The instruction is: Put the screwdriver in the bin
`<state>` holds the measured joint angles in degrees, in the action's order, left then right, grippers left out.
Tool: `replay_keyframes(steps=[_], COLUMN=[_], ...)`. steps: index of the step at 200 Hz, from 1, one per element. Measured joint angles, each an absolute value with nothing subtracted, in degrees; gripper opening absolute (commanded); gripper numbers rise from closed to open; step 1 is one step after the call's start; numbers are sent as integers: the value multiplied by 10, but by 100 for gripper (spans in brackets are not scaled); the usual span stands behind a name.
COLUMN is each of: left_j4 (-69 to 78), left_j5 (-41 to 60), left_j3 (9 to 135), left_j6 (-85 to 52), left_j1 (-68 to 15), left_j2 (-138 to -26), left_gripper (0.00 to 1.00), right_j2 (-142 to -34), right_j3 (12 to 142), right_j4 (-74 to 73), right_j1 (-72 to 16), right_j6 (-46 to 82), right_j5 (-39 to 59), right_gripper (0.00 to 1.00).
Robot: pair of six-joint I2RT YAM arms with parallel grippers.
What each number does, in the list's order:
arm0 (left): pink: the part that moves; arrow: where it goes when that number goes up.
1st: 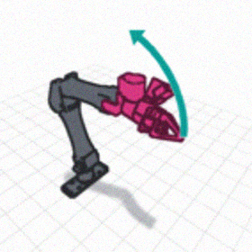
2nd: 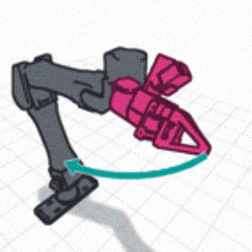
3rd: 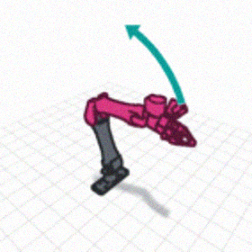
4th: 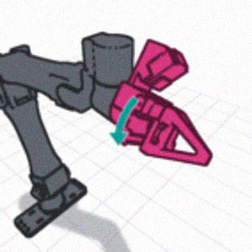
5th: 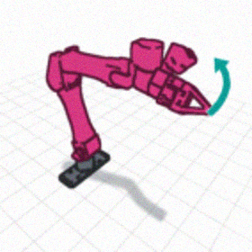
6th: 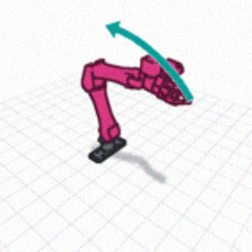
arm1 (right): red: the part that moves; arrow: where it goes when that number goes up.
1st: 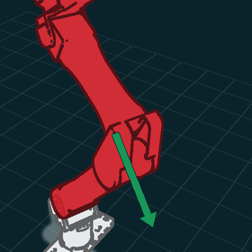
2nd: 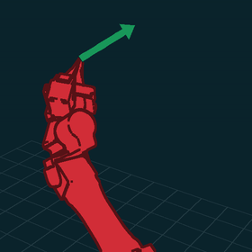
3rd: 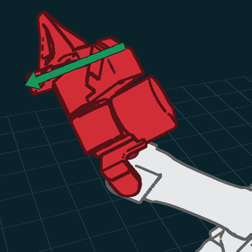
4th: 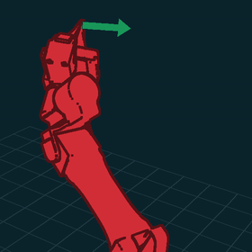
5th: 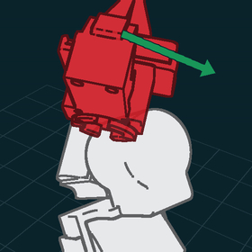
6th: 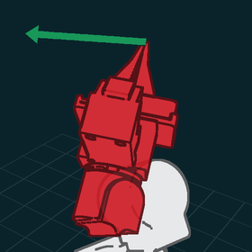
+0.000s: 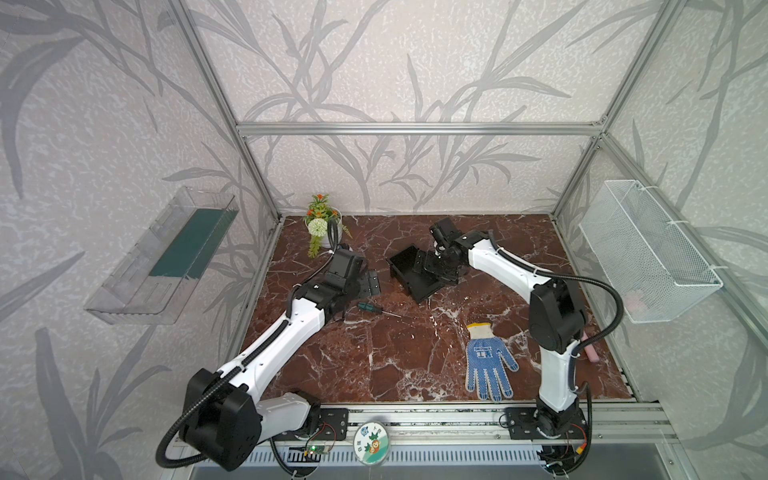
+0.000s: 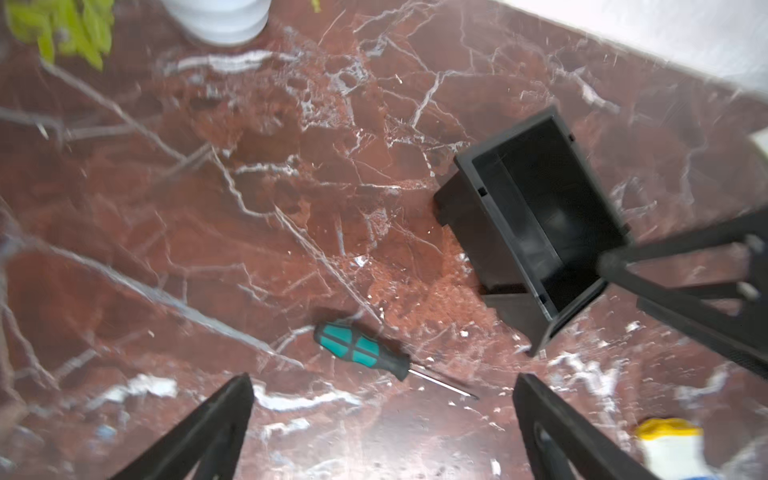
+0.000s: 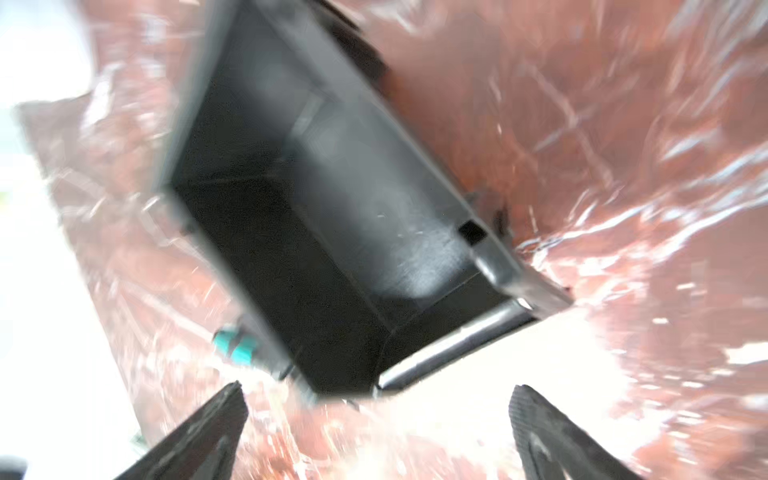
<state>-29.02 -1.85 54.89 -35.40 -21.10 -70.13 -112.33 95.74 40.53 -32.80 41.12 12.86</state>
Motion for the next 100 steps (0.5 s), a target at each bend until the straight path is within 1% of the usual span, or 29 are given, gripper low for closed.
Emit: replay_keyframes(steps=[22,48,72,100], left_j4=[-305,-306,-277,-268], left_j5=[50,117,180,222], left_j3=[552,549,516,491], left_j6=[-416,-466,-514,-541], left_j1=[-160,-114,-67,-21], left_j2=[-701,-698,-671,-640], left_gripper=[99,99,99,99], right_j2=[-1065,-1038,-1068,-1127], right_j3=[924,889,878,880], right_j4=[380,336,307,281], right_j1=[-353,-433,-495,-506], right_j6=[308,183,119,107], right_j5=[125,114,117,122], right_gripper=[100,100,99,95])
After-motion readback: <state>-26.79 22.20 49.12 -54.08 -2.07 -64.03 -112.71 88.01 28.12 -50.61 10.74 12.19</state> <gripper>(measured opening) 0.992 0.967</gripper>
